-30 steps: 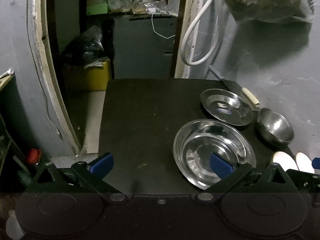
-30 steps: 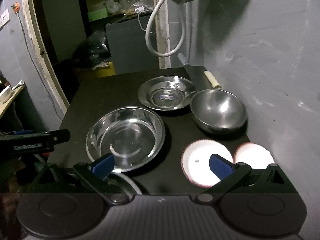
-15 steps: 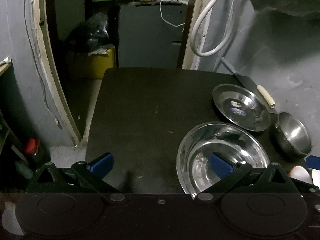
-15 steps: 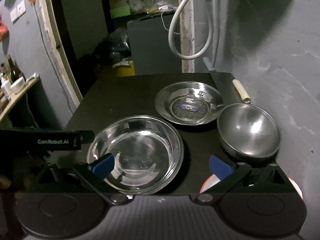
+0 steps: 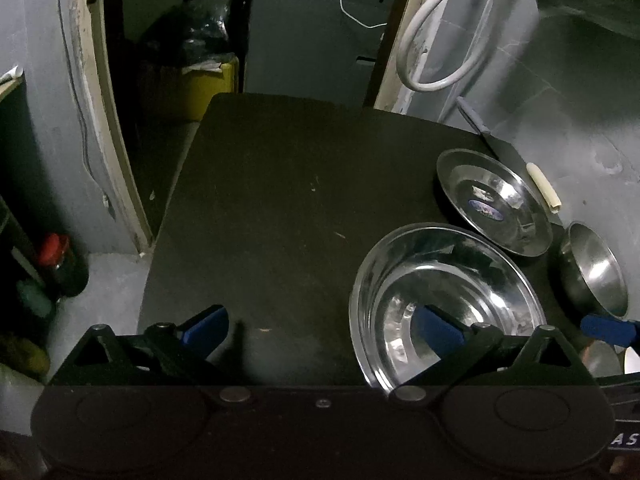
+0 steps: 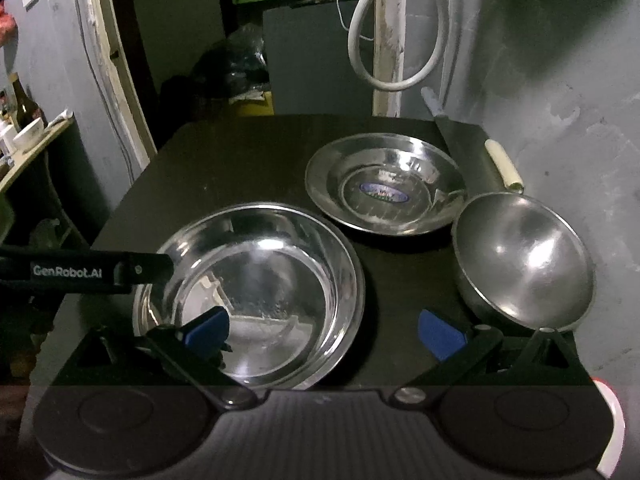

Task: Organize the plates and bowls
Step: 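Move both grippers to the large steel plate and close on its rim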

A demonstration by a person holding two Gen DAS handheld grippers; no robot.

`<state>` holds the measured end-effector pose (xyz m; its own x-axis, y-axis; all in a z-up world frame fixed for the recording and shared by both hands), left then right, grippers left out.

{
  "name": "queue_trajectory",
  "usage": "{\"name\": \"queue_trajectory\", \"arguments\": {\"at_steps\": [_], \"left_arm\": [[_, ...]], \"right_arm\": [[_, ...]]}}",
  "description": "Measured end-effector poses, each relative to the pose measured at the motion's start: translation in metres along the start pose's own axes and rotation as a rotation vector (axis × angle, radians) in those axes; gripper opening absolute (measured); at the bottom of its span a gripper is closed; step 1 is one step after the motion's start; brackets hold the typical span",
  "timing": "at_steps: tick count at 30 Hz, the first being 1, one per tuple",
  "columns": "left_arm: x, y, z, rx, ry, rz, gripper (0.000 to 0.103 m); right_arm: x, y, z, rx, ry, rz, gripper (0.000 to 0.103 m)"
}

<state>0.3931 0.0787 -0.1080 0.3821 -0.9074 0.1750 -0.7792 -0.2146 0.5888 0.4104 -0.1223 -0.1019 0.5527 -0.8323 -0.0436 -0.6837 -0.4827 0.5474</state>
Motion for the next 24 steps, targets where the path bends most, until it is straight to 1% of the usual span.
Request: {"name": "queue_trajectory", "arguments": {"at_steps": [3,5,8,10,12,15,17,18,19,20,21,22,23,24], "left_arm": [[0.003,-0.002,0.003,-0.012,0.008,0.001,0.097],[0.005,-0.003,0.004,-0.023,0.018,0.005,0.092],[0.007,-0.004,0.006,-0.034,0.034,0.009,0.085],[0.008,-0.005,0.006,-0.035,0.044,0.010,0.084],[0.010,-0.004,0.007,-0.033,0.050,0.013,0.079],[0.012,-0.004,0.006,-0.029,0.061,0.020,0.067],[0.013,-0.005,0.008,-0.046,0.080,0.042,0.050],[0.014,-0.006,0.009,-0.056,0.093,0.053,0.046],[0.014,-0.007,0.010,-0.062,0.106,0.059,0.043],[0.014,-0.008,0.012,-0.065,0.117,0.060,0.037],[0.014,-0.008,0.013,-0.068,0.124,0.064,0.033],[0.015,-0.009,0.014,-0.069,0.130,0.074,0.025],[0.016,-0.009,0.015,-0.070,0.133,0.082,0.023],[0.016,-0.009,0.015,-0.064,0.128,0.081,0.023]], "right_arm": [[0.000,-0.005,0.004,-0.008,0.008,-0.003,0.103],[0.000,-0.008,0.005,-0.011,0.005,-0.008,0.102],[0.000,-0.010,0.007,-0.014,-0.004,-0.020,0.095],[0.000,-0.012,0.007,-0.019,-0.015,-0.032,0.091],[0.000,-0.013,0.008,-0.025,-0.027,-0.039,0.086],[0.001,-0.014,0.011,-0.036,-0.056,-0.056,0.082],[0.002,-0.015,0.012,-0.037,-0.080,-0.064,0.076],[0.002,-0.016,0.012,-0.039,-0.089,-0.065,0.074],[0.002,-0.017,0.013,-0.040,-0.096,-0.063,0.069],[0.003,-0.017,0.013,-0.042,-0.105,-0.060,0.061],[0.003,-0.017,0.014,-0.042,-0.114,-0.057,0.058],[0.004,-0.017,0.015,-0.041,-0.120,-0.050,0.053],[0.005,-0.017,0.015,-0.037,-0.123,-0.042,0.049],[0.006,-0.017,0.016,-0.033,-0.125,-0.031,0.047]]}}
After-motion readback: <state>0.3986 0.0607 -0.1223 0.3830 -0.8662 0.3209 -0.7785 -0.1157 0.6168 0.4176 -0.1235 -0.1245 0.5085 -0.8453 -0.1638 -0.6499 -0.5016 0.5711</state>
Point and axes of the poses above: each gripper's, at about its wrist camera, not at the fingertips, and y roughly against the way its jaws point, x to its right, z to its underside, the point moved 8 cm from there along -y, roughly the way its jaws point, and after that the axes turned 15 degrees about x, right-handed, at the moved point
